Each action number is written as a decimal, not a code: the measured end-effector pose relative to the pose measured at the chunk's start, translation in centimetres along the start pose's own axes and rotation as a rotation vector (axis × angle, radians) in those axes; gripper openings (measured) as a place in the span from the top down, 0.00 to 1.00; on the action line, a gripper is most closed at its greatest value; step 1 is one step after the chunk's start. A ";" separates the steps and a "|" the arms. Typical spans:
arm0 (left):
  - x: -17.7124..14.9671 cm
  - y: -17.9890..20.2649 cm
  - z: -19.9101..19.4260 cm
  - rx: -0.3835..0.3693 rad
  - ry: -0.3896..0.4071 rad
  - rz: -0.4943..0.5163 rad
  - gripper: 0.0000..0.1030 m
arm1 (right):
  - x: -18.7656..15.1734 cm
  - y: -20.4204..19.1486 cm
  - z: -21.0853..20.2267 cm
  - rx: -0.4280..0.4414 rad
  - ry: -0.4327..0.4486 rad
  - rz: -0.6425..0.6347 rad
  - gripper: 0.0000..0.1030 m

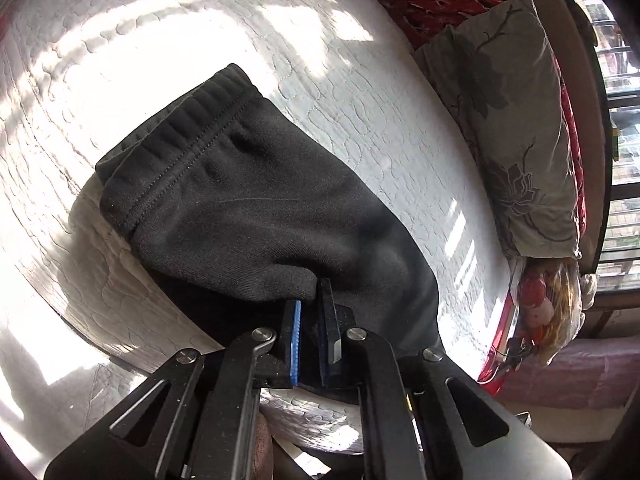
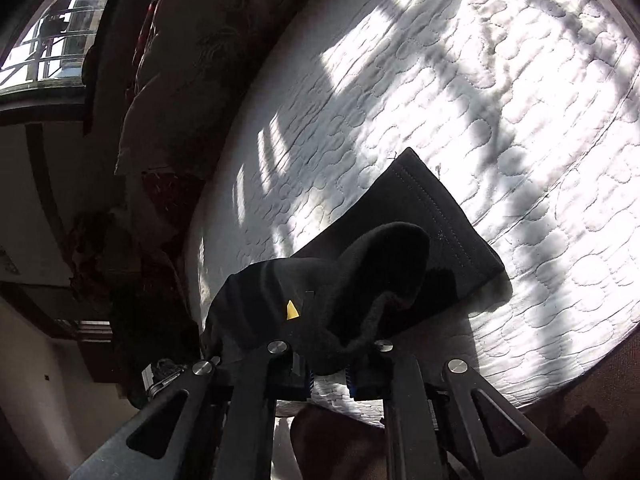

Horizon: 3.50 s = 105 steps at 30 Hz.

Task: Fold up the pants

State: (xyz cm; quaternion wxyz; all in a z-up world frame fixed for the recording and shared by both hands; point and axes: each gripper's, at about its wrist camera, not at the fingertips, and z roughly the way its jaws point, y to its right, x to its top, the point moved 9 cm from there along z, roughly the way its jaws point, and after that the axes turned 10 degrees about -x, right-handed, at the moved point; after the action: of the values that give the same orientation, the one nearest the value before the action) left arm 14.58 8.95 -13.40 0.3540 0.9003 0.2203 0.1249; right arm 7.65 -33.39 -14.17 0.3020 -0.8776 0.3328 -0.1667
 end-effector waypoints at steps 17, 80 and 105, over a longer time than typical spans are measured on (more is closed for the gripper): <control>-2.5 -6.7 -0.4 0.078 -0.027 -0.053 0.96 | 0.7 5.5 1.5 -0.042 -0.023 -0.017 0.90; -2.0 -5.6 -1.8 -0.088 -0.051 -0.101 0.70 | 5.1 4.2 -0.2 -0.219 0.087 -0.269 0.78; 10.6 -2.6 -3.3 0.173 -0.039 0.303 0.43 | 3.6 -3.1 1.2 -0.250 0.065 -0.436 0.73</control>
State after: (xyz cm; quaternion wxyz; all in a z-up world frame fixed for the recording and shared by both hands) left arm 21.80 17.72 -12.15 0.2566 0.9526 0.0850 0.1398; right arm 12.36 -33.47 -12.78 0.1371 -0.9534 0.1633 -0.2136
